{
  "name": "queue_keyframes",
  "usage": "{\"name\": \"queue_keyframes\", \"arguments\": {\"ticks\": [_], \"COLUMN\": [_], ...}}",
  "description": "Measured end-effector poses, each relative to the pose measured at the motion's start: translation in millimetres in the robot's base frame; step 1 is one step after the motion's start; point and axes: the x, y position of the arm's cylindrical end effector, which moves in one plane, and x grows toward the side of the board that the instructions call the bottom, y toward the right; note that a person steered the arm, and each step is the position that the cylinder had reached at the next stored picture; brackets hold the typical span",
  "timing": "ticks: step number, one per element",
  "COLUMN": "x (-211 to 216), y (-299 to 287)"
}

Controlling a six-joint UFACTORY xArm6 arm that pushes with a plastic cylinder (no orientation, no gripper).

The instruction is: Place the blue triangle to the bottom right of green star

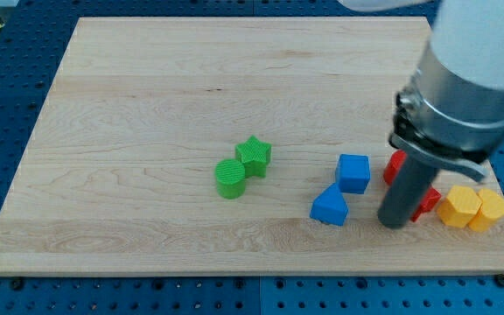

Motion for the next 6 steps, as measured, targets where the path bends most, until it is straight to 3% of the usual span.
{"name": "queue_keyframes", "arguments": {"ticks": [2, 4, 6], "x": [4.4, 1.1, -2.2], "y": [-8.6, -85.1, -81.4]}}
